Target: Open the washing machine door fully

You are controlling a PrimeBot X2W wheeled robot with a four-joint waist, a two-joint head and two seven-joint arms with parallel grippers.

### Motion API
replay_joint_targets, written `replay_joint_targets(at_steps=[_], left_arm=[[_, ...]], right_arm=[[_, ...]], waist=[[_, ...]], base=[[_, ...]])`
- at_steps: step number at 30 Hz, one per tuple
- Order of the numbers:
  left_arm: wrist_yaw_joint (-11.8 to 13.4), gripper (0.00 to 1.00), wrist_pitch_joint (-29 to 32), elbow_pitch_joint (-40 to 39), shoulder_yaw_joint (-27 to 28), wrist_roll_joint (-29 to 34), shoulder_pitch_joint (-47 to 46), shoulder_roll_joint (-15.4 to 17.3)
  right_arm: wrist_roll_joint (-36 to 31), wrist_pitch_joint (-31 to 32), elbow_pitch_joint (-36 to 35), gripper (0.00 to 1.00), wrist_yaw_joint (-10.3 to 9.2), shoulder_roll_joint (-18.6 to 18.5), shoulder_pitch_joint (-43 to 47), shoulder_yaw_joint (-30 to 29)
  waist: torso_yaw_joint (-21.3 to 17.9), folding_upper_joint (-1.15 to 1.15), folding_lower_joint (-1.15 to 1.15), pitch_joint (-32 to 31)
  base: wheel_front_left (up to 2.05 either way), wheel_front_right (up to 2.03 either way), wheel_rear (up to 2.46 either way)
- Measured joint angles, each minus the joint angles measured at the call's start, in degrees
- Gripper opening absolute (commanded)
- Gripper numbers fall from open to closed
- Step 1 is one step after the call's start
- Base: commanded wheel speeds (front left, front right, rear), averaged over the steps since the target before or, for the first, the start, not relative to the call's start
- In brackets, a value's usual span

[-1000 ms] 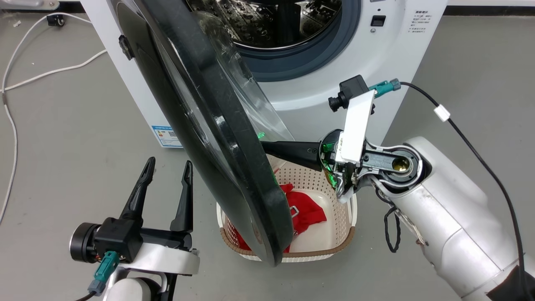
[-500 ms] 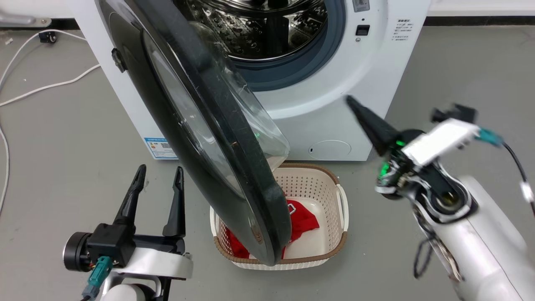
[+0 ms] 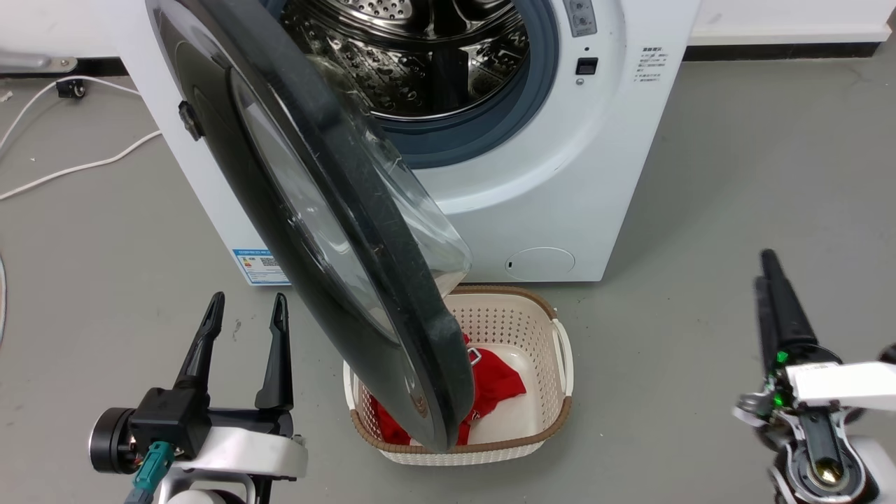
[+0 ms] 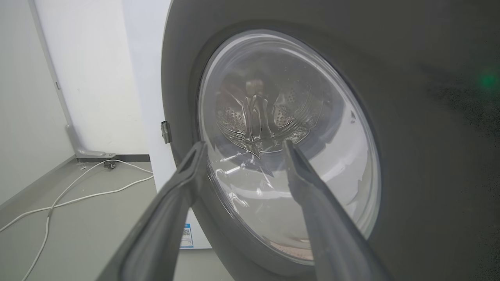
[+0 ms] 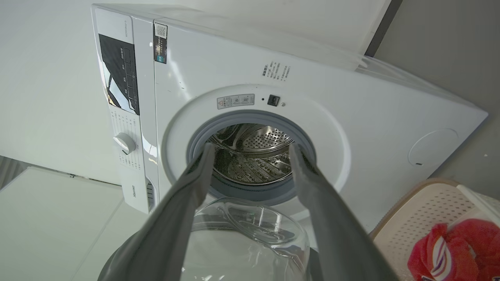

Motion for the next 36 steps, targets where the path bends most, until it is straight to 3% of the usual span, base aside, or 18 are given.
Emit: replay_joint_targets(at_steps=[2, 4, 9, 14, 19, 26, 36], left_arm=[[0.0, 1.00, 0.0, 0.0, 0.2, 0.1, 0.3, 0.0], [0.0, 1.00, 0.0, 0.0, 0.4, 0.2, 0.5, 0.0], [-0.2, 1.00, 0.0, 0.0, 0.7, 0.6, 0.5, 0.0], [-0.3, 1.00, 0.0, -0.2, 1.1, 0.9, 0.4, 0.0], [-0.5, 1.00, 0.0, -0.6, 1.5, 1.3, 0.4, 0.0], [-0.5, 1.00, 0.0, -1.0, 1.7, 1.9, 0.6, 0.0], [-0.7, 1.00, 0.0, -1.0, 1.7, 2.2, 0.6, 0.0]], right_arm=[[-5.9, -0.7, 0.4, 1.00, 0.00, -0.2, 1.2, -2.4], [-19.1, -0.8, 0.5, 1.00, 0.00, 1.5, 2.0, -10.2], [-42.6, -0.8, -5.1, 1.00, 0.01, 6.9, 3.4, -18.5], [-66.9, -0.8, -13.8, 1.00, 0.01, 9.6, 5.8, -20.6], [-82.2, -0.9, -18.8, 1.00, 0.01, 11.5, 9.6, -18.5], [-89.7, -0.1, -18.9, 1.00, 0.02, 12.6, 15.1, -16.4], [-88.2, -0.6, -13.5, 1.00, 0.02, 12.7, 15.1, -15.6]], waist=[[-0.2, 0.00, 0.01, -0.2], [-0.6, 0.00, 0.00, -0.3], [-0.7, 0.00, 0.00, -0.5], [-0.7, 0.00, 0.01, -0.6], [-0.6, 0.00, 0.00, -0.9], [-0.8, 0.00, 0.01, -1.1], [-1.0, 0.00, 0.01, -0.7]], base=[[0.00, 0.00, 0.00], [0.00, 0.00, 0.00], [0.00, 0.00, 0.00], [0.00, 0.00, 0.00], [0.00, 0.00, 0.00], [0.00, 0.00, 0.00], [0.00, 0.00, 0.00]])
